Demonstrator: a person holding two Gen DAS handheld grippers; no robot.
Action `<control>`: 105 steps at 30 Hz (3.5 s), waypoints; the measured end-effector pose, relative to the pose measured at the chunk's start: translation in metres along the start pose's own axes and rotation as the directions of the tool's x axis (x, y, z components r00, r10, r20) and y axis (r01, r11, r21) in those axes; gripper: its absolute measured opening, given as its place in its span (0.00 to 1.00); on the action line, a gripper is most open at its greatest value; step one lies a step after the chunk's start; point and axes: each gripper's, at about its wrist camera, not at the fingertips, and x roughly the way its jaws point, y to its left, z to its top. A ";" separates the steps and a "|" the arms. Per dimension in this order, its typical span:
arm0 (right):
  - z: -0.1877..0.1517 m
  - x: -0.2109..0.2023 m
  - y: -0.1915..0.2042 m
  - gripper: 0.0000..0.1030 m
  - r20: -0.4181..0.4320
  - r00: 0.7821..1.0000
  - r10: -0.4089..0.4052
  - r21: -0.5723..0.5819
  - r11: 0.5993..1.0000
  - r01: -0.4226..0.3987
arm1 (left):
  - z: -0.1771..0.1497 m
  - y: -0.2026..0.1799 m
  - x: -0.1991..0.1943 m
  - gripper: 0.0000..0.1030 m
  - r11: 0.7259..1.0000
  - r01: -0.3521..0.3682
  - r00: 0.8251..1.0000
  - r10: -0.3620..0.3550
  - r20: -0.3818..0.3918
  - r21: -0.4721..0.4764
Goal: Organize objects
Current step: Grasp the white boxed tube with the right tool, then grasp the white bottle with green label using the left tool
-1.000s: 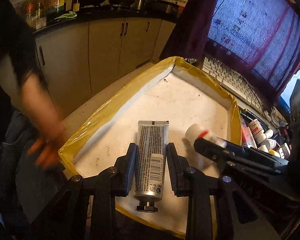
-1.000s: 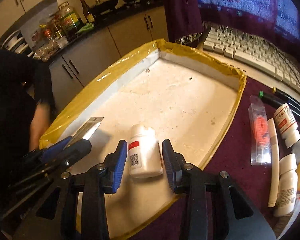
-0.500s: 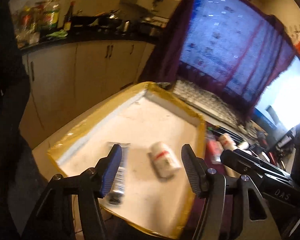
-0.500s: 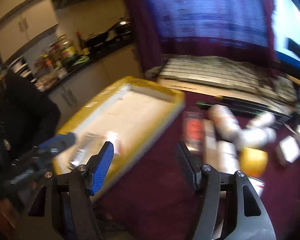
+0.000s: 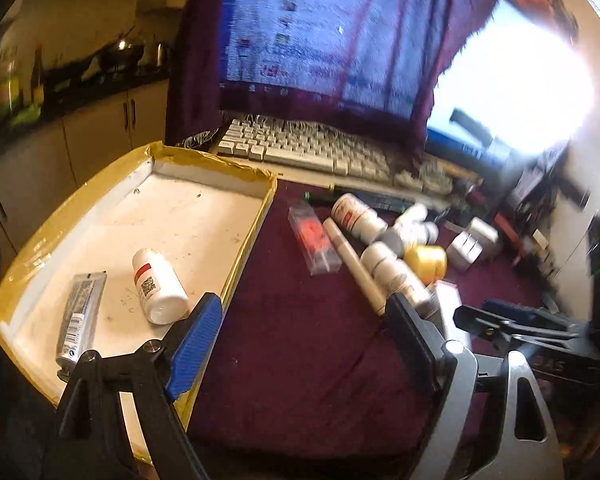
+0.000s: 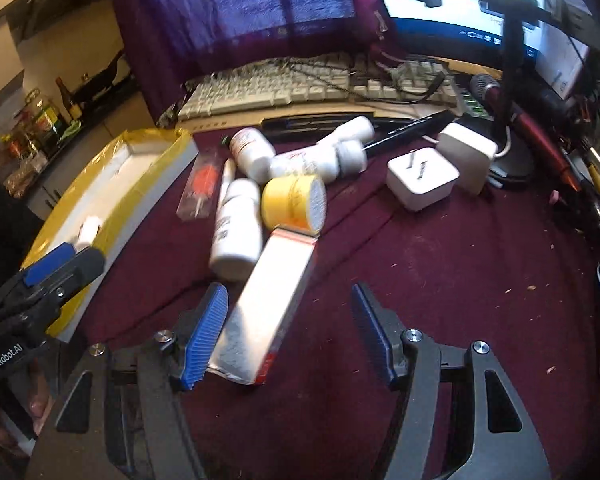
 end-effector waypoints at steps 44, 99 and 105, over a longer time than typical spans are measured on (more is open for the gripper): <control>-0.026 -0.019 -0.054 0.24 0.069 0.990 -0.119 0.151 0.983 0.108 | 0.024 -0.086 0.093 0.49 0.990 0.120 0.966 -0.098 -0.238 0.078; -0.023 -0.030 -0.052 0.24 0.113 0.993 -0.024 0.130 0.992 0.010 | -0.020 -0.038 0.037 0.28 0.987 0.108 0.972 -0.080 -0.219 0.119; -0.018 -0.039 -0.037 0.24 0.153 0.988 0.033 0.090 0.995 -0.047 | -0.012 -0.003 0.011 0.28 0.987 0.158 0.972 -0.152 -0.178 0.021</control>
